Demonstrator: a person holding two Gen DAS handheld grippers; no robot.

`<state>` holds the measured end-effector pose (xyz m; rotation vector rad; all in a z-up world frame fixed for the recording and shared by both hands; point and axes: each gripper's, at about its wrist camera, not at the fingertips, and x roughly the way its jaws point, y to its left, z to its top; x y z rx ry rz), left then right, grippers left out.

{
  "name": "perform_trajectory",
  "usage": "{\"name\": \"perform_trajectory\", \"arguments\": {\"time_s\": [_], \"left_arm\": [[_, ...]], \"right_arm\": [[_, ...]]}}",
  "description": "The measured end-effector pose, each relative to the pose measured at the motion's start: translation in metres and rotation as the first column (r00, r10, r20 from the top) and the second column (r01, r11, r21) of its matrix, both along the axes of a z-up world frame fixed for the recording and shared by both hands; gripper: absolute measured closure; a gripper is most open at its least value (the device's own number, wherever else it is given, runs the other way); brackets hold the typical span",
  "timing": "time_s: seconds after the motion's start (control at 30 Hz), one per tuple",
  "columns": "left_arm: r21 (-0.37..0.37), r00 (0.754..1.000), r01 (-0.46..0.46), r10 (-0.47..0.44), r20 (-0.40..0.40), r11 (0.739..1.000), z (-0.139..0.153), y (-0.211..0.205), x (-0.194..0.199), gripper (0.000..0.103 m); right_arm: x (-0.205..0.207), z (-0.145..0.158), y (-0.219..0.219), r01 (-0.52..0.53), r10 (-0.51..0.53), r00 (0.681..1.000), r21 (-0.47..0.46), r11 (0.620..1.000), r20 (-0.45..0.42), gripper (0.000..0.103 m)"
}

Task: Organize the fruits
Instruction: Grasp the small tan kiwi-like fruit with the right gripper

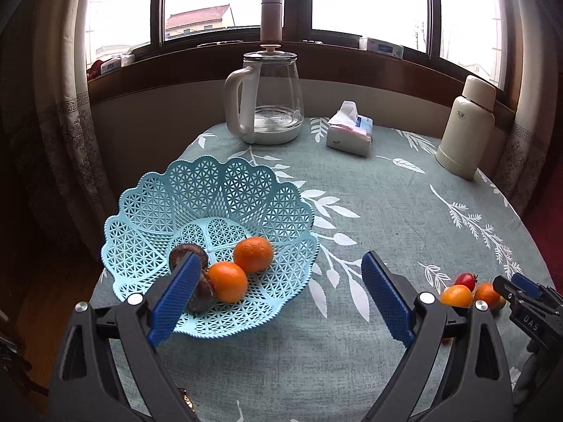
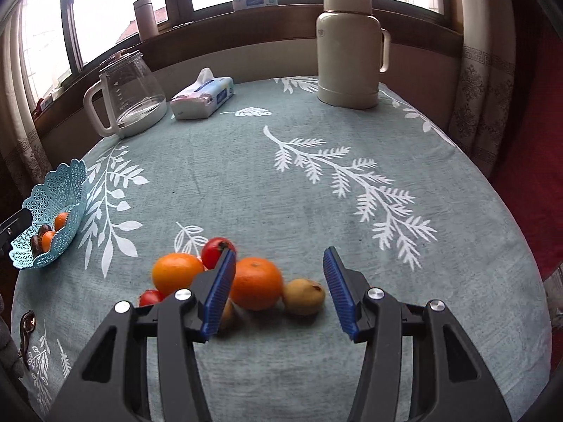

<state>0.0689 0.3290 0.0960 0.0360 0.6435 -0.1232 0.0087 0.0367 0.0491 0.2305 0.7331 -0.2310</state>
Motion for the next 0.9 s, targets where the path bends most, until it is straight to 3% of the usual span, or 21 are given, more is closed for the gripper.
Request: {"name": "perform_trajectory", "arguments": {"time_s": [0.23, 0.57, 0.9], "left_arm": [[0.014, 0.997, 0.067, -0.066, -0.025, 0.998, -0.009, -0.024, -0.006, 0.009], [0.038, 0.986, 0.153, -0.15, -0.067, 0.987, -0.026, -0.056, -0.013, 0.009], [0.039, 0.985, 0.155, -0.151, -0.083, 0.987, -0.032, -0.058, -0.012, 0.009]], "right_arm": [[-0.013, -0.012, -0.024, 0.002, 0.0, 1.0, 0.04, 0.999, -0.03, 0.05], [-0.013, -0.019, -0.017, -0.046, 0.049, 0.998, 0.049, 0.998, -0.046, 0.051], [-0.007, -0.032, -0.022, -0.043, 0.049, 0.992, 0.052, 0.998, -0.12, 0.051]]}}
